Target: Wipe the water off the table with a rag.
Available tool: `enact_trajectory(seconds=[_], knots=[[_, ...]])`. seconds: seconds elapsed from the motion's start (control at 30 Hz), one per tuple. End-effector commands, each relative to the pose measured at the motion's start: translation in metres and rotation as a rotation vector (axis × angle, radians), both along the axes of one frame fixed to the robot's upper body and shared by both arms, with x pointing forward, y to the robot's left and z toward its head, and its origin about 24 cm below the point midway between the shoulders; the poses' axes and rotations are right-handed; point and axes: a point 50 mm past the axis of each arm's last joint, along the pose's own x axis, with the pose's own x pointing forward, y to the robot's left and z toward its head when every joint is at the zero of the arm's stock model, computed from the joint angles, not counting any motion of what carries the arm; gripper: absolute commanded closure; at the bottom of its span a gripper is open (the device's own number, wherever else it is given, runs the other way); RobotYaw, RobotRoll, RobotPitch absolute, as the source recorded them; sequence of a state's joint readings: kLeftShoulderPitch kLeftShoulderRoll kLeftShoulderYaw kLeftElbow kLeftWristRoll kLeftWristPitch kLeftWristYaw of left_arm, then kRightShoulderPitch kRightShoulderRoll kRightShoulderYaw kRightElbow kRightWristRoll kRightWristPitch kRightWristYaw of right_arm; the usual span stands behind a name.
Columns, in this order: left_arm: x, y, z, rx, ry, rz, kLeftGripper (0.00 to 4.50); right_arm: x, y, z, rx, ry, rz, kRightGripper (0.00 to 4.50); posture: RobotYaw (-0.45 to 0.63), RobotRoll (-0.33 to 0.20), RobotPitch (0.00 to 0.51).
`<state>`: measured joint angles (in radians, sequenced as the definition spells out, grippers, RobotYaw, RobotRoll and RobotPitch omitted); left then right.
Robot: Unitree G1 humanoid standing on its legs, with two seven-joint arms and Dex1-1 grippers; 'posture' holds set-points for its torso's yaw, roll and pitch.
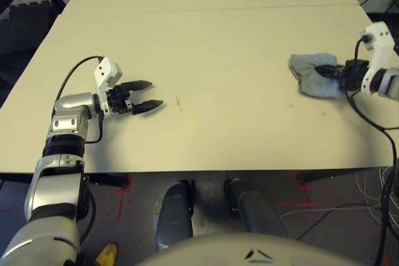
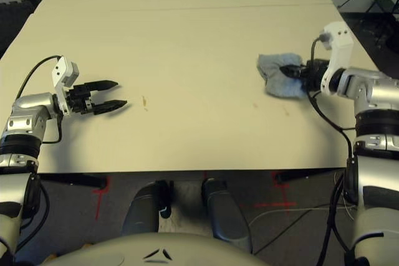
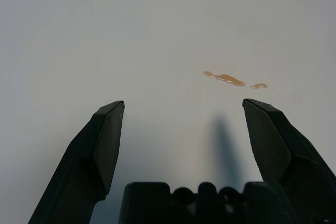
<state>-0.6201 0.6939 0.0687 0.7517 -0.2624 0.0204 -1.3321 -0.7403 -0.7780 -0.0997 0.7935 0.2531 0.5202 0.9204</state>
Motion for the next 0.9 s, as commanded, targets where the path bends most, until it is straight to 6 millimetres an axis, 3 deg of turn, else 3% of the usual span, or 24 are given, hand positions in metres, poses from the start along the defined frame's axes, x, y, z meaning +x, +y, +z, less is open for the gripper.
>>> enact_trajectory(seconds=[0.03,0.17,0.37,0.6,0.9], knots=[[-0.002,0.005,0.007,0.021,-0.012,0.000,0.00,-0.001,-0.007,-0.012,-0.079,0.004,-0.038,3.61,-0.20,0.000,0.186],[-0.002,0.006,0.010,0.016,-0.022,0.016,0.00,-0.001,-0.010,-0.013,-0.060,-0.033,-0.077,2.21,-0.20,0.000,0.190],[0.000,0.005,0.013,-0.055,-0.065,0.091,0.00,-0.006,-0.024,0.010,0.031,-0.178,-0.145,0.03,-0.20,0.000,0.196],[-0.002,0.007,0.018,-0.185,-0.183,0.299,0.00,-0.019,-0.038,0.026,0.146,-0.424,-0.233,0.03,-0.20,0.000,0.195],[-0.002,0.010,0.006,-0.215,-0.355,0.708,0.00,-0.035,-0.055,0.015,0.195,-0.627,-0.385,0.03,-0.20,0.000,0.203]])
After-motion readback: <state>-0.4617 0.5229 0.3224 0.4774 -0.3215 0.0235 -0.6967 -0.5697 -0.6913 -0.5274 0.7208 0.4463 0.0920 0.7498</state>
